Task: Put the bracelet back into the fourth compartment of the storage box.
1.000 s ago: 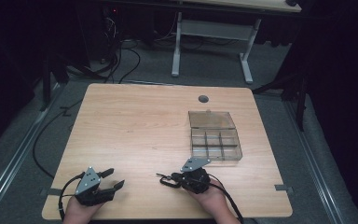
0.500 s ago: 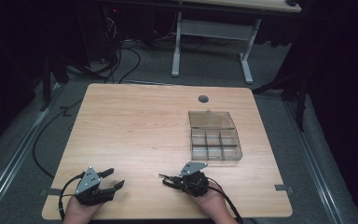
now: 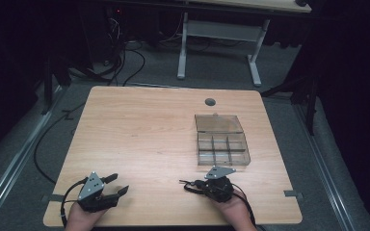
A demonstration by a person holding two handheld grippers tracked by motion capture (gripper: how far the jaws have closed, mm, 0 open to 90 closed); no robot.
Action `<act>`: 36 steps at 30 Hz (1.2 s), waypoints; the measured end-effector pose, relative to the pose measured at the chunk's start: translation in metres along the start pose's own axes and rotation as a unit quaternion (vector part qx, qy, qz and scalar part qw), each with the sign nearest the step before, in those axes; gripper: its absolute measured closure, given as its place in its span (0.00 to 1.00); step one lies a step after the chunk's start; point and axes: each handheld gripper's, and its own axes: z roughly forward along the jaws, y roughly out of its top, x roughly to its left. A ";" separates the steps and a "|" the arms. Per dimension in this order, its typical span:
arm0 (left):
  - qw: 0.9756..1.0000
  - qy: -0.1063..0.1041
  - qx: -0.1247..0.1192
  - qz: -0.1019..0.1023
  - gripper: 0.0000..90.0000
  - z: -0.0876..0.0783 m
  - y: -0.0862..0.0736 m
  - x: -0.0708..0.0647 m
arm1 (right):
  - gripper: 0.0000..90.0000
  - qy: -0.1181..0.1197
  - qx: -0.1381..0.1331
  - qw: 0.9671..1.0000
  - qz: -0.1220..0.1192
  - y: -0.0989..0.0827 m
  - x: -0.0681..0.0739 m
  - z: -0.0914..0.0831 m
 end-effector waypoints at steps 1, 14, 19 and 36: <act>1.000 0.000 0.000 0.000 0.41 0.000 0.000 0.000 | 0.99 -0.003 0.000 1.000 0.004 -0.002 -0.002 -0.002; 1.000 -0.001 -0.001 0.000 0.41 0.000 0.000 0.000 | 0.99 -0.040 -0.005 0.998 0.040 -0.021 -0.027 -0.024; 1.000 -0.001 -0.001 0.000 0.41 0.000 0.000 0.000 | 0.99 -0.054 -0.008 0.997 0.051 -0.028 -0.037 -0.032; 1.000 -0.002 -0.002 0.000 0.41 0.000 0.000 0.000 | 0.97 -0.098 -0.011 0.992 0.084 -0.043 -0.054 -0.055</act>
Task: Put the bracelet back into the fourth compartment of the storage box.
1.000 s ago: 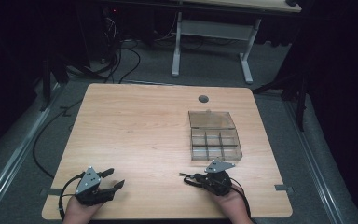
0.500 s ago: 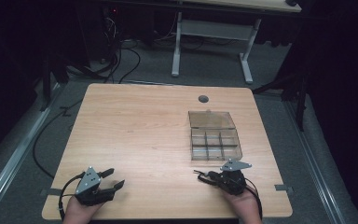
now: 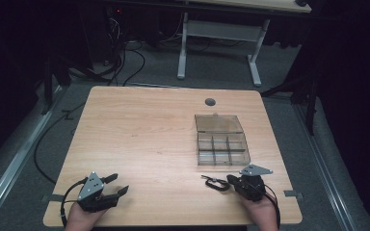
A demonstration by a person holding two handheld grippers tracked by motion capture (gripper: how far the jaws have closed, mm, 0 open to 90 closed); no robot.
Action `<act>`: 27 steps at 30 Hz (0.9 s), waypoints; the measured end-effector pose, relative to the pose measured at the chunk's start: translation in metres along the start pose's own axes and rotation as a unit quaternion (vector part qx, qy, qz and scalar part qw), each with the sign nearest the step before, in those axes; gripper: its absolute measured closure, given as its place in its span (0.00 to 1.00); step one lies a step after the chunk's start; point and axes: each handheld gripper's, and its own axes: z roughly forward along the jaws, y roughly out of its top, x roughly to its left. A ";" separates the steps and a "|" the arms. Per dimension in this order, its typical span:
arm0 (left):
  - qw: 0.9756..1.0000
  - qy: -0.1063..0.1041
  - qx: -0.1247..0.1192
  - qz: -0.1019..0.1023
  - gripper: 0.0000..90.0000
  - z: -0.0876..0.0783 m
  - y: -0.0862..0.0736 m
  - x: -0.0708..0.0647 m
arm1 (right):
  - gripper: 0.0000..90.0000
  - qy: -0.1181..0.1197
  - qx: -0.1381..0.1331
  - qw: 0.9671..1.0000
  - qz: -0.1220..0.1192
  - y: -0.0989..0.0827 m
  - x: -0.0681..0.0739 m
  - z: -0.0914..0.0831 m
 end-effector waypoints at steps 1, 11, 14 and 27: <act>1.000 0.000 -0.001 0.000 0.41 0.000 0.000 0.000 | 0.97 0.001 0.001 1.000 0.002 -0.001 0.001 -0.001; 1.000 -0.001 -0.001 0.001 0.41 0.000 0.000 0.000 | 0.96 0.007 0.006 1.000 0.003 -0.006 0.009 -0.002; 1.000 -0.001 -0.002 0.001 0.41 0.000 0.000 0.000 | 0.96 0.009 0.007 1.000 -0.002 -0.009 0.012 -0.003; 1.000 0.000 0.001 0.003 0.41 0.000 0.000 0.000 | 0.91 0.010 0.013 1.000 0.003 -0.009 0.015 -0.006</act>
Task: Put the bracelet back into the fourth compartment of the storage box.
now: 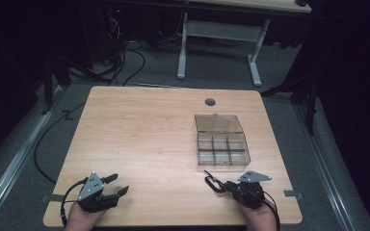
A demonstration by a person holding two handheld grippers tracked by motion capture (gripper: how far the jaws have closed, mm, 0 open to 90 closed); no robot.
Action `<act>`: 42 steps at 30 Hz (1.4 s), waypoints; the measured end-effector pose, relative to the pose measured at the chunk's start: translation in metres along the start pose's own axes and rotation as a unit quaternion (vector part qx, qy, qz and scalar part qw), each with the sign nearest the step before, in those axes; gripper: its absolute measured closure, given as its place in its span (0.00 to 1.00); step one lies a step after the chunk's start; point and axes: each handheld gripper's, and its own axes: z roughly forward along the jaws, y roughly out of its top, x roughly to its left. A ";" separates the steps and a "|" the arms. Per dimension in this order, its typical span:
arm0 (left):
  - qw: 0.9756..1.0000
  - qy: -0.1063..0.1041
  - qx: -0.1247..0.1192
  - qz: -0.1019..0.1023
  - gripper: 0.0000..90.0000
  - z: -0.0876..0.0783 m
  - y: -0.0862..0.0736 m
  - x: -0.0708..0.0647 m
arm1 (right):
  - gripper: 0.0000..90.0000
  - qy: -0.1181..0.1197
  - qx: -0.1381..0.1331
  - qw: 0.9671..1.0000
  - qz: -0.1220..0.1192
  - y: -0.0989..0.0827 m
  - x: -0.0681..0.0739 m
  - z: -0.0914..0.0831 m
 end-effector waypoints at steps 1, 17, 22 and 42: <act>1.000 -0.001 0.000 0.000 0.41 0.000 0.000 0.000 | 0.90 -0.001 0.003 1.000 -0.001 0.002 -0.001 0.000; 1.000 -0.017 0.000 0.004 0.41 0.000 0.000 0.000 | 0.71 -0.005 0.158 0.987 0.002 0.044 -0.010 0.002; 1.000 -0.019 0.002 0.006 0.41 0.000 0.000 0.000 | 0.68 0.004 0.216 0.976 -0.011 0.054 -0.011 0.006; 1.000 -0.021 0.002 0.004 0.41 0.000 0.000 0.000 | 0.58 0.013 0.333 0.942 -0.036 0.070 -0.012 0.010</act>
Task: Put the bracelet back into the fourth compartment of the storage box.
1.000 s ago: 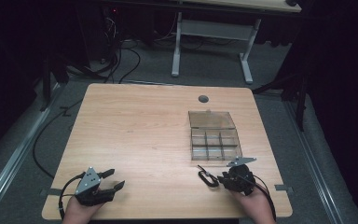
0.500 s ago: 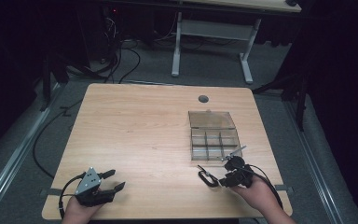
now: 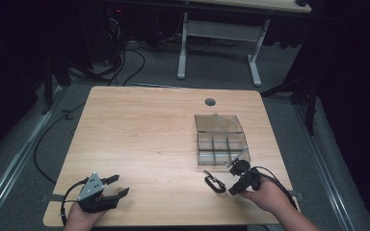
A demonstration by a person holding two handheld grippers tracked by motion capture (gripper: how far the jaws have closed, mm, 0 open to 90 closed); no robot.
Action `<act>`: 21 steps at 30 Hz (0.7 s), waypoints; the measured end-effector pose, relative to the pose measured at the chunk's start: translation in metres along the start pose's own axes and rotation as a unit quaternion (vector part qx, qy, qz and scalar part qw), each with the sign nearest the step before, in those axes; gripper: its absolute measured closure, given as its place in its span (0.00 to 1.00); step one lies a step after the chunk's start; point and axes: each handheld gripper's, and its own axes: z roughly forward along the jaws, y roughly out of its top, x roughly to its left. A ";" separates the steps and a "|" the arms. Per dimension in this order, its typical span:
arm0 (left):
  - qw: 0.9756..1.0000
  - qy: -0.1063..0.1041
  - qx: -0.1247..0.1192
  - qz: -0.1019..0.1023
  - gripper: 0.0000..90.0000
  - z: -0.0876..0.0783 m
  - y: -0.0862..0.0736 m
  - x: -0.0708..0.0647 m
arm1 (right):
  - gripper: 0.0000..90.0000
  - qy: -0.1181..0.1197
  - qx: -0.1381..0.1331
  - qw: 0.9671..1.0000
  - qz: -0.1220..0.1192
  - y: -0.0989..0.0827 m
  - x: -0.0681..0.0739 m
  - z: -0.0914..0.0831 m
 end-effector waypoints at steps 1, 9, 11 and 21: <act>1.000 0.000 0.000 0.000 0.41 0.000 0.000 0.000 | 0.57 0.000 -0.001 1.000 -0.003 0.001 0.000 -0.002; 1.000 0.001 0.001 0.000 0.41 0.000 0.000 0.000 | 0.52 0.003 -0.015 1.000 0.005 0.013 0.009 -0.018; 1.000 0.001 0.000 0.000 0.41 0.000 0.000 0.000 | 0.48 0.006 -0.016 1.000 -0.001 0.021 0.015 -0.019; 1.000 -0.001 0.000 0.000 0.41 0.000 0.000 0.000 | 0.44 0.008 0.002 1.000 -0.010 0.043 0.026 -0.005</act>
